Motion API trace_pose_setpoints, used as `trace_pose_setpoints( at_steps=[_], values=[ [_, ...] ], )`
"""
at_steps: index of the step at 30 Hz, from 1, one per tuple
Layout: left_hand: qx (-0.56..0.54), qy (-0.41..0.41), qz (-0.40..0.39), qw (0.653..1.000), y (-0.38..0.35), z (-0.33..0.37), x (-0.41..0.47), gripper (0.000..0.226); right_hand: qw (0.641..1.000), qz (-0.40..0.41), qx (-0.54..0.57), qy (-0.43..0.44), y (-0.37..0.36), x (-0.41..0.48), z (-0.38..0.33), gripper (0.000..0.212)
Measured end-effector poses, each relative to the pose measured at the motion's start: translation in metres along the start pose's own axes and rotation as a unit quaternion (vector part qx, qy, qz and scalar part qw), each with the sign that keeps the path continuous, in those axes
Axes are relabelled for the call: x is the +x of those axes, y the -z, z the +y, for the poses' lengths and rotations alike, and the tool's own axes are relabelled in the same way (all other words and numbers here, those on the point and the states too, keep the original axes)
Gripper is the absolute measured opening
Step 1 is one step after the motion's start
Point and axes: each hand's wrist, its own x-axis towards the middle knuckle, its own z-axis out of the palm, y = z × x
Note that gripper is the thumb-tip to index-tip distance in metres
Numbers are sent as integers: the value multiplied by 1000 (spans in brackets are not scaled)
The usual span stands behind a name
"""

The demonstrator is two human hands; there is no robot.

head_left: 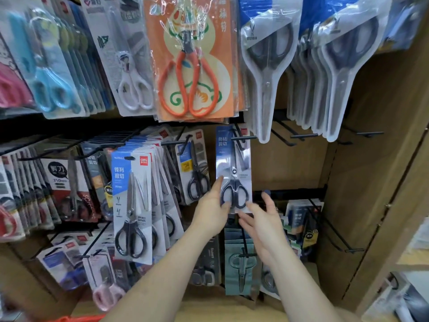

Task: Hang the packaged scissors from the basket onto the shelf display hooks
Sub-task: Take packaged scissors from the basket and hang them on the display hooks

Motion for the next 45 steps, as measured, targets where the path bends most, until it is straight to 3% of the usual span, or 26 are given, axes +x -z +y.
trace_pose_setpoints(
  at_steps=[3, 7, 9, 12, 16, 20, 28, 30, 33, 37, 39, 41, 45],
  values=[
    [37, 18, -23, 999, 6, -5, -12, 74, 999, 2, -50, -2, 5, -13, 11, 61],
    [-21, 19, -36, 999, 35, -8, -59, 58, 992, -50, -111, -19, 5, -39, 13, 24],
    [-88, 16, -8, 996, 61, -8, -95, 45, 984, -118, -130, -24, -4, -53, 13, 23],
    [-178, 44, 85, 979, 109, -22, -142, 48, 961, -217, -169, -24, -31, -68, 19, 23],
    [-195, 106, 231, 947, 163, -83, -177, 42, 928, -325, -180, -32, -88, -81, 38, 22],
    [-197, 202, 306, 909, 198, -163, -210, 40, 883, -406, -223, -76, -156, -92, 79, 21],
    [-211, 423, 391, 790, 200, -330, -312, 44, 808, -426, -312, -261, -261, -98, 242, 20],
    [-195, 479, 366, 773, 188, -372, -334, 43, 795, -405, -333, -305, -272, -99, 294, 14],
    [-164, 556, 283, 764, 168, -417, -349, 25, 788, -358, -347, -361, -279, -98, 367, 11],
    [-71, 605, 107, 786, 140, -469, -349, 36, 768, -290, -374, -431, -285, -90, 442, 6],
    [-30, 608, 52, 792, 129, -491, -343, 42, 762, -253, -385, -454, -288, -84, 471, 4],
    [6, 593, 13, 805, 117, -512, -335, 46, 765, -211, -397, -461, -286, -75, 499, 22],
    [102, 521, -4, 847, 97, -549, -309, 62, 760, -162, -414, -473, -278, -65, 540, 36]
  ],
)
